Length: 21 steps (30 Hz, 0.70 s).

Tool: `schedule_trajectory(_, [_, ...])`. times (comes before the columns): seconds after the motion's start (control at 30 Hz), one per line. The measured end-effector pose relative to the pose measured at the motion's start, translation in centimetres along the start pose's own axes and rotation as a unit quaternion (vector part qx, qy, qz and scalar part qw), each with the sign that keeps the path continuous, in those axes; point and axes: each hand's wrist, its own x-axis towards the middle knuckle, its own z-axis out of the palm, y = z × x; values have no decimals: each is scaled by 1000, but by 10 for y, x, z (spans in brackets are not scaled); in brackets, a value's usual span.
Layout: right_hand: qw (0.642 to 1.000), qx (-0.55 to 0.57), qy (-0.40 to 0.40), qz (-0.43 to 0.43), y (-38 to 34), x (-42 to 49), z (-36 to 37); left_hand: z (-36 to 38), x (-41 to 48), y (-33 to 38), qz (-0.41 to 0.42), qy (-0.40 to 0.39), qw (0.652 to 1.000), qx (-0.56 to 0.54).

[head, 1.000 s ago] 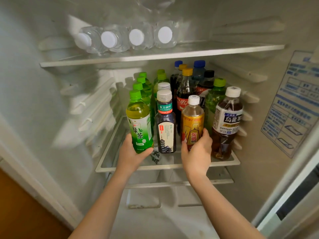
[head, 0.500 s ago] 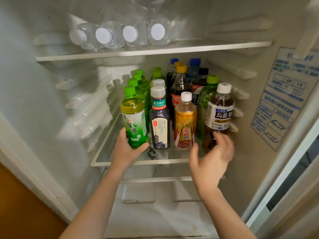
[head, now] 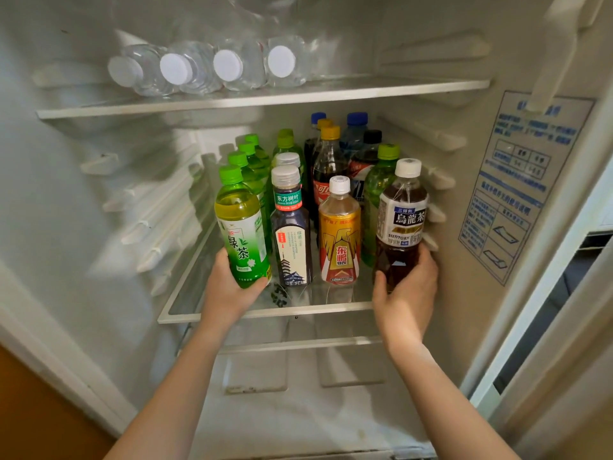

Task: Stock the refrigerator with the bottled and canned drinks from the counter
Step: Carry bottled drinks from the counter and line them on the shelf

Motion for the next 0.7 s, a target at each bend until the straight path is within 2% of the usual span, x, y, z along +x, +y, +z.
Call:
schedule_trajectory(0.37, [1000,-5,-3,-21,1,-3,-4,-2,-5,6,-1,6,1000,4])
schedule_trajectory(0.5, [1000,-3,-13,-10,-2,-5,-7,-3,-7,4,8,9,1000,-25])
schedule_trajectory(0.7, [998,-8,-6,-56,-9,-24,-16,-1,-29,12,2,134,990,-34])
